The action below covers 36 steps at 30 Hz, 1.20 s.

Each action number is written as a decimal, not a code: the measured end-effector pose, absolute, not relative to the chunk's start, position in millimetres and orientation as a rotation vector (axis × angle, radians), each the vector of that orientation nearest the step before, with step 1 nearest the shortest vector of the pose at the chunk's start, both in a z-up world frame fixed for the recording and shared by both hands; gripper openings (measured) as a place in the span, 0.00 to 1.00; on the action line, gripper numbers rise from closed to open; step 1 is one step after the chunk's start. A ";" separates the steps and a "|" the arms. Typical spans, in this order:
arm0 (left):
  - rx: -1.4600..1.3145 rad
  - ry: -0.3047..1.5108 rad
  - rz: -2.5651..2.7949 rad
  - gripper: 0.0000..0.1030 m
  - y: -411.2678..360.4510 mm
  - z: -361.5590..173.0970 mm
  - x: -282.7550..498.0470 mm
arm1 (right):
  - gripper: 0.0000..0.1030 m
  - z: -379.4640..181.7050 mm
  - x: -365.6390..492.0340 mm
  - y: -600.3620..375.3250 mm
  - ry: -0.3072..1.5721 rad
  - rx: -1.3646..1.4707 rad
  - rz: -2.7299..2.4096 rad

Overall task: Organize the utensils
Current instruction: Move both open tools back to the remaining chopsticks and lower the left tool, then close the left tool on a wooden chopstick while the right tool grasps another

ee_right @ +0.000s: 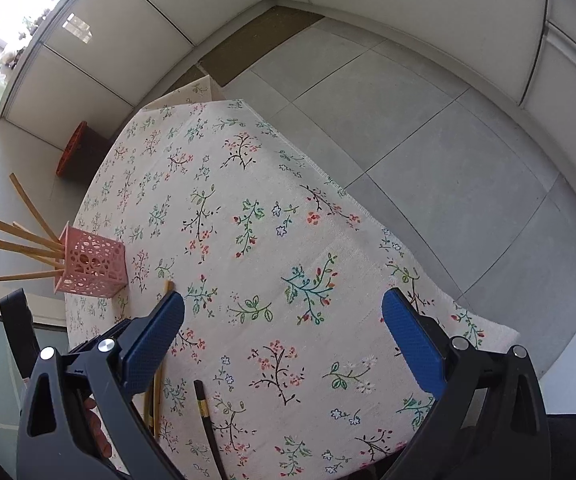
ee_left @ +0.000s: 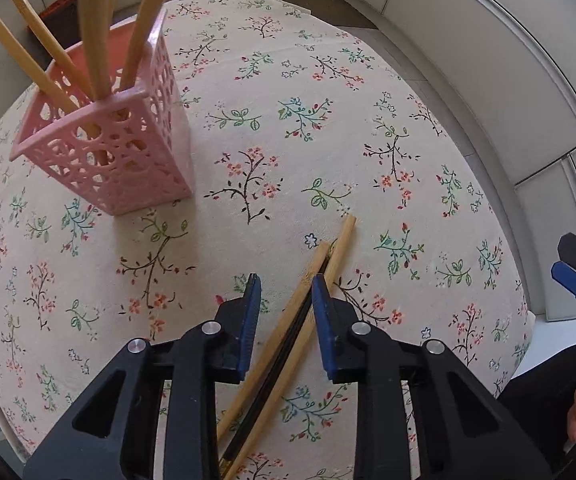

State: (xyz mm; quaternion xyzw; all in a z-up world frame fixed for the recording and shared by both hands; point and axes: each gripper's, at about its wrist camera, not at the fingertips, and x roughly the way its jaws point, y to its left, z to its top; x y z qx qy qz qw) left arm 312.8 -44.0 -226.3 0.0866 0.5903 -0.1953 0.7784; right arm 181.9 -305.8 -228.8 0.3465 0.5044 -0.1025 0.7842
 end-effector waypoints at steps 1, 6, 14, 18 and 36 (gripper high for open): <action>0.201 1.277 -0.413 0.25 -47.5 -229.5 313.7 | 0.94 -228.6 182.2 -304.6 1.092 0.741 -0.220; 0.237 1.271 -0.373 0.25 -49.8 -243.1 321.1 | 0.94 -229.8 185.1 -302.9 1.105 0.727 -0.218; 0.348 1.258 -0.365 0.03 -50.0 -251.6 318.1 | 0.94 -243.4 197.0 -292.4 1.167 0.740 -0.200; 0.292 1.270 -0.354 0.00 -29.7 -248.2 319.9 | 0.94 -259.7 220.5 -269.3 1.253 0.750 -0.154; 0.338 1.150 -0.524 0.19 -42.5 -237.5 304.9 | 0.94 -272.8 213.8 -285.6 1.267 0.916 -0.152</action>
